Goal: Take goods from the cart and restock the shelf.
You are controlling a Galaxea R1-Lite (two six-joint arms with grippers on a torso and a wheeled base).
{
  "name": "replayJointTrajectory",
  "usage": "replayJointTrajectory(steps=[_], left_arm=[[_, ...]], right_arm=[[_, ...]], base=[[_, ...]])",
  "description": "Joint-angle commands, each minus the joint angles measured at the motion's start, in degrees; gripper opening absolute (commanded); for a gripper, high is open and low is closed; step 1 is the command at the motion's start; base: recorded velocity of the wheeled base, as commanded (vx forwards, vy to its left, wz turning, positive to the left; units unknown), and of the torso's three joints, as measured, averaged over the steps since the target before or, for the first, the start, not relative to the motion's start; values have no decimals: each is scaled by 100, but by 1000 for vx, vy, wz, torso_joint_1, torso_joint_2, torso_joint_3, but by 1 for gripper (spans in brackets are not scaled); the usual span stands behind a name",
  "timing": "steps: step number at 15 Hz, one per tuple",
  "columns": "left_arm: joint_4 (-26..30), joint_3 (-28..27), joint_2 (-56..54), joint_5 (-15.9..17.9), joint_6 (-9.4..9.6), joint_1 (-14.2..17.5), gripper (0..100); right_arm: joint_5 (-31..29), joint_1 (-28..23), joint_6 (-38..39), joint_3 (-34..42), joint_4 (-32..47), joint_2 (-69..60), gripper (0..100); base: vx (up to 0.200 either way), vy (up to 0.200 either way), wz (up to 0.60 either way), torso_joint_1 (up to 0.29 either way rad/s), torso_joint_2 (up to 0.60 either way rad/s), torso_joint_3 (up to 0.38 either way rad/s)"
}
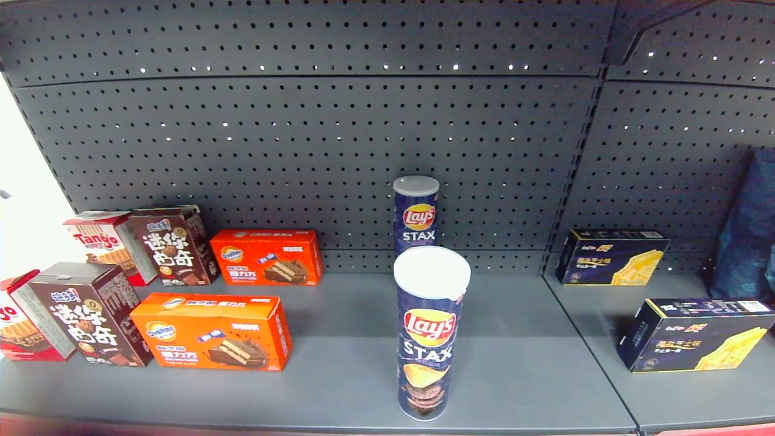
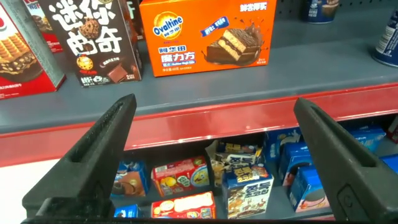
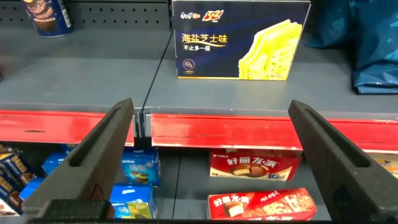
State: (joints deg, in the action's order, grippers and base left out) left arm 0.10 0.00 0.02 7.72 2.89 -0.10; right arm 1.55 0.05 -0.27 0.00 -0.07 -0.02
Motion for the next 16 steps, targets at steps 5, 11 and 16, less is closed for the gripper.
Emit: replayJointTrajectory(steps=[5,11,16], left_arm=[[-1,0,-2,2,1,1,100],[-1,0,-2,2,1,1,100],[-1,0,-2,2,1,1,100]], right_arm=[[3,4,0,0,-1,2,100],[3,4,0,0,-1,2,100],[3,4,-8,0,-1,2,100]], base=[[0,0,0,0,0,0],[0,0,0,0,0,0],[0,0,0,0,0,0]])
